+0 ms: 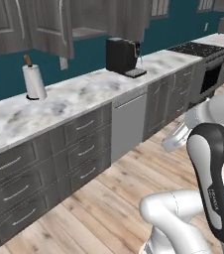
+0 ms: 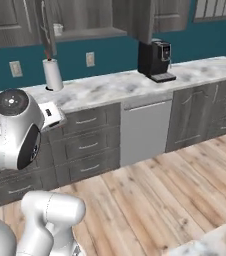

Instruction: Retrieve the tupperware and aluminum foil from the cabinet and place them on the dining counter near the plate with squash and bell pepper to prepare for storing leftovers.

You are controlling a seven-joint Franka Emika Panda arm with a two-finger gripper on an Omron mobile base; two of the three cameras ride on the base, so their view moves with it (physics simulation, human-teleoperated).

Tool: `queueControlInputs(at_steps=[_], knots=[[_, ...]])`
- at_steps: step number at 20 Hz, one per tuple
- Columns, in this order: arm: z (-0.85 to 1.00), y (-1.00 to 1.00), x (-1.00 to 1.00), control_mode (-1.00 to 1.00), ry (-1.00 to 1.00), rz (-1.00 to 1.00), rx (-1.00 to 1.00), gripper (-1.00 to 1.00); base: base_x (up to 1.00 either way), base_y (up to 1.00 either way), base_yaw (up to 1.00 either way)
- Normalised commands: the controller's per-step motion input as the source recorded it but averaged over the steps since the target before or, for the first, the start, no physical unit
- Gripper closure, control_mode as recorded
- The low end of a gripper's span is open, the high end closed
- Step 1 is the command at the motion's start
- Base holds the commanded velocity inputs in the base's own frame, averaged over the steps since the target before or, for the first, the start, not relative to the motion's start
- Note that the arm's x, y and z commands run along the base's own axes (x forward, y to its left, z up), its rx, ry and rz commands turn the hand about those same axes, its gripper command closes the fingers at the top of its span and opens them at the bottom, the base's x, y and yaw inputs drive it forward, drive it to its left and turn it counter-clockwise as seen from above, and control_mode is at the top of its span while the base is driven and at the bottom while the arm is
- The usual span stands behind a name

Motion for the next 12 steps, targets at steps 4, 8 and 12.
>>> queueControlInputs(at_steps=[4, 8, 12], knots=[[0.0, 0.0, 0.0, 1.0, 0.0, 0.0, 0.0, -1.0, 1.0, -0.07, -0.26], [0.0, 0.0, 0.0, 1.0, 0.0, 0.0, 0.0, -1.0, 1.0, 0.0, 0.08], [0.0, 0.0, 0.0, 1.0, 0.0, 0.0, 0.0, -1.0, 1.0, -0.24, 0.38]])
